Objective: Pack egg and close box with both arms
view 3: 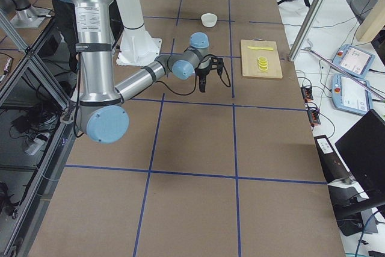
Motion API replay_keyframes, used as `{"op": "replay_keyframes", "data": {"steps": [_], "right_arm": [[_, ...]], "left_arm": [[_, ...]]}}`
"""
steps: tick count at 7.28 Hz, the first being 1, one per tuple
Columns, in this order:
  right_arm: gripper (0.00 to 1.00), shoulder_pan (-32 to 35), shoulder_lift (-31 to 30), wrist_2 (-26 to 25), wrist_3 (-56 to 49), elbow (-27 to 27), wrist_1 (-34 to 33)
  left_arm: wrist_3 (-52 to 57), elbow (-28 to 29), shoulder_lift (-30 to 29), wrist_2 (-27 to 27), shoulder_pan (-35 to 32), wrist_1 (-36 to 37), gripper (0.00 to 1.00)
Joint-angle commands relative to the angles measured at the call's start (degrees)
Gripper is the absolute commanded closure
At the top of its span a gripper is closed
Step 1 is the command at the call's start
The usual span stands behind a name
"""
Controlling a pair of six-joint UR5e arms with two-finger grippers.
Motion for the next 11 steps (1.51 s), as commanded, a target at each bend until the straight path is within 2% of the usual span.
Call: {"op": "replay_keyframes", "data": {"steps": [1,2,3,4,5,9,11], "right_arm": [[0.0,19.47,-11.83,7.5,-33.58,-3.68,-0.68],[0.0,28.18,-12.13,9.77,-46.26,-8.06,-3.29],[0.0,34.01,-11.7,9.88,-56.83,-8.89,-10.54],[0.0,38.59,-8.91,9.88,-63.73,-8.37,-19.66],[0.0,39.42,-7.84,9.88,-66.32,-8.54,-24.54],[0.0,41.53,-12.56,9.62,-66.43,-9.07,-24.41],[0.0,42.68,-12.66,9.88,-66.0,-9.07,-24.32]], "left_arm": [[0.09,0.0,0.0,0.16,0.04,-0.05,0.0],[0.09,0.0,0.0,0.25,0.04,-0.05,0.0],[0.09,0.09,0.0,0.25,-0.05,-0.05,0.0],[0.09,0.09,0.0,0.25,-0.05,-0.05,0.0],[0.09,0.26,0.0,0.25,0.04,-0.05,0.0],[0.01,0.79,-0.09,1.38,0.13,0.04,0.0],[0.01,0.62,0.0,6.03,0.22,0.21,0.0]]}}
